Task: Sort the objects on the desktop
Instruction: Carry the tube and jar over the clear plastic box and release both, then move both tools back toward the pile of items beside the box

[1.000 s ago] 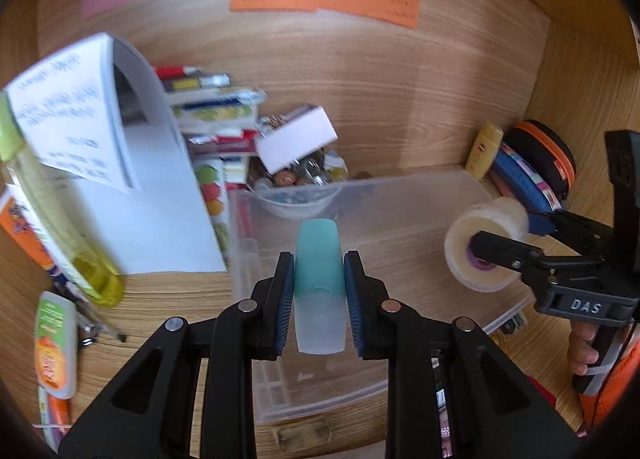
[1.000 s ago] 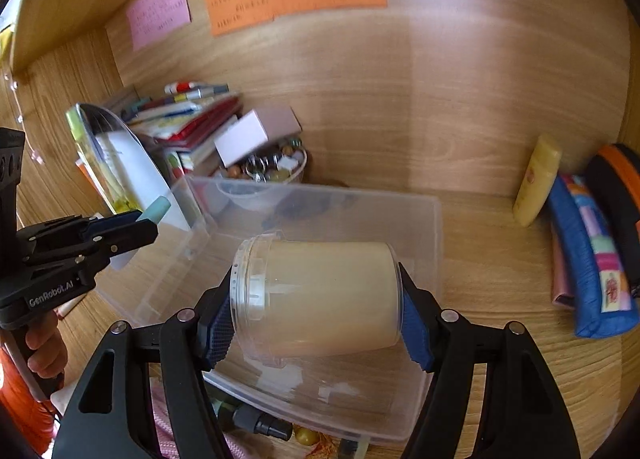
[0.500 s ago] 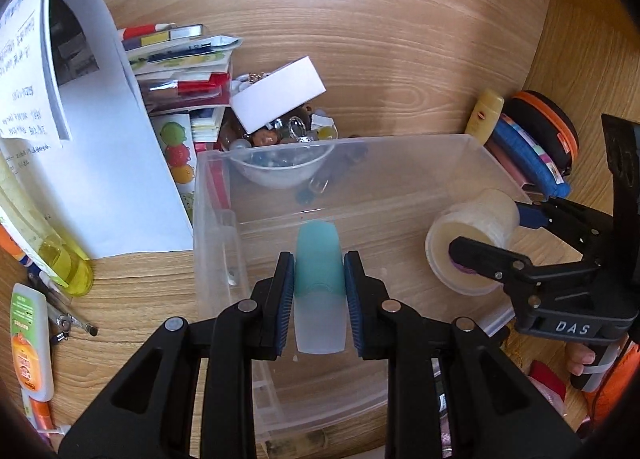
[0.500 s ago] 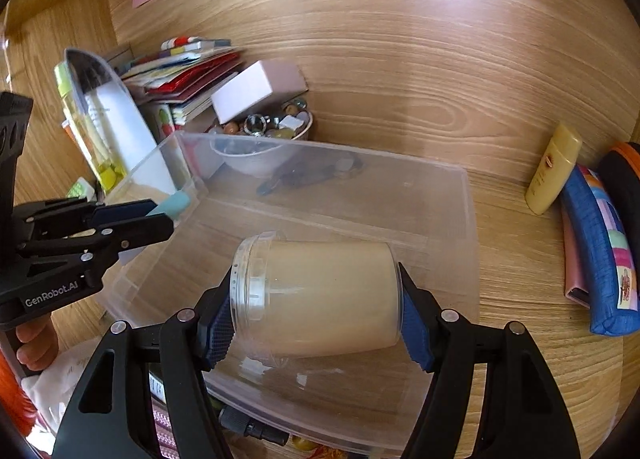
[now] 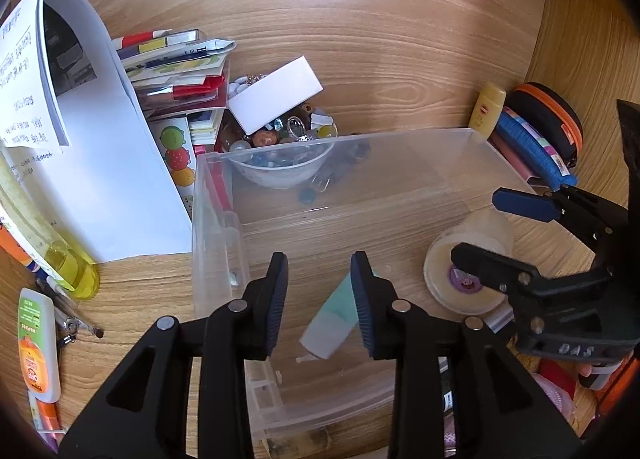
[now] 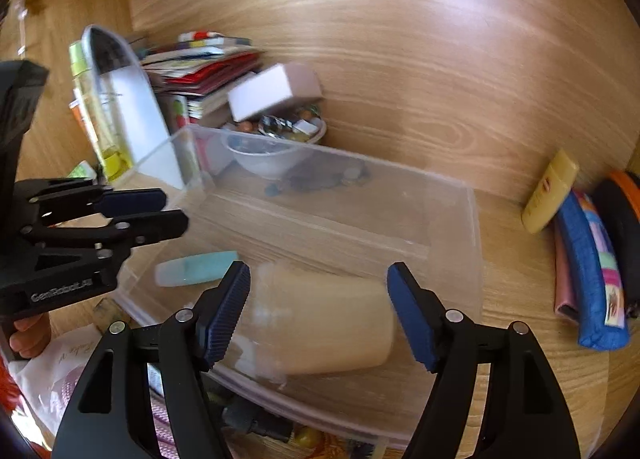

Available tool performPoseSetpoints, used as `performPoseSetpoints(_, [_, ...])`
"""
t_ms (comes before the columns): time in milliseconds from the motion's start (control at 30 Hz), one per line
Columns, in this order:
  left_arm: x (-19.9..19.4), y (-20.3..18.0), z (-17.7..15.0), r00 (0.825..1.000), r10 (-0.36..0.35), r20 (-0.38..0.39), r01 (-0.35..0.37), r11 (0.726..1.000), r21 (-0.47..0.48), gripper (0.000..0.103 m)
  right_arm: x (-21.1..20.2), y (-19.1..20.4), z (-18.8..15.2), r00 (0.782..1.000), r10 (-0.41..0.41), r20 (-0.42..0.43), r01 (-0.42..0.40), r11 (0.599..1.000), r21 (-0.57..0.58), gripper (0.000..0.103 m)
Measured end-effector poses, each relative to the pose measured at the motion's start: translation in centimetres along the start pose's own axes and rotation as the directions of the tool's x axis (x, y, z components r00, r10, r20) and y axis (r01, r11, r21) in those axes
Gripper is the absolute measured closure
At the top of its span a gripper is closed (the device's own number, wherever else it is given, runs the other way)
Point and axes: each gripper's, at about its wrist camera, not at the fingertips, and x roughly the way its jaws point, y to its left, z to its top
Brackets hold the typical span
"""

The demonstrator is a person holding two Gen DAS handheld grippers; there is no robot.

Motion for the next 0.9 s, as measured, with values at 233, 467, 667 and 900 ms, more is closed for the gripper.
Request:
performPoseSetpoints(233, [-2.0, 0.0, -0.1, 0.999, 0.016, 0.040, -0.016, 1.000, -0.003, 0.071, -0.9, 0.9, 0.1, 0.999, -0.026, 0.026, 0.027, 0.999, -0.034, 0.033])
performPoseSetpoints(467, [-5.1, 0.2, -0.3, 0.994, 0.047, 0.100, -0.047, 0.999, -0.002, 0.053, -2.8, 0.3, 0.7, 0.997, -0.035, 0.070, 0.035, 0.999, 0.002, 0.021])
performPoseSetpoints(667, [-7.2, 0.7, -1.1, 0.988, 0.075, 0.137, -0.072, 0.997, -0.022, 0.034, -4.8, -0.1, 0.5, 0.995, -0.042, 0.093, 0.040, 0.999, 0.017, 0.018])
performPoseSetpoints(900, [-9.4, 0.8, -2.2, 0.986, 0.090, 0.142, -0.085, 0.996, -0.041, 0.019, -7.4, -0.3, -0.8, 0.990, -0.067, 0.127, 0.067, 0.998, 0.010, 0.015])
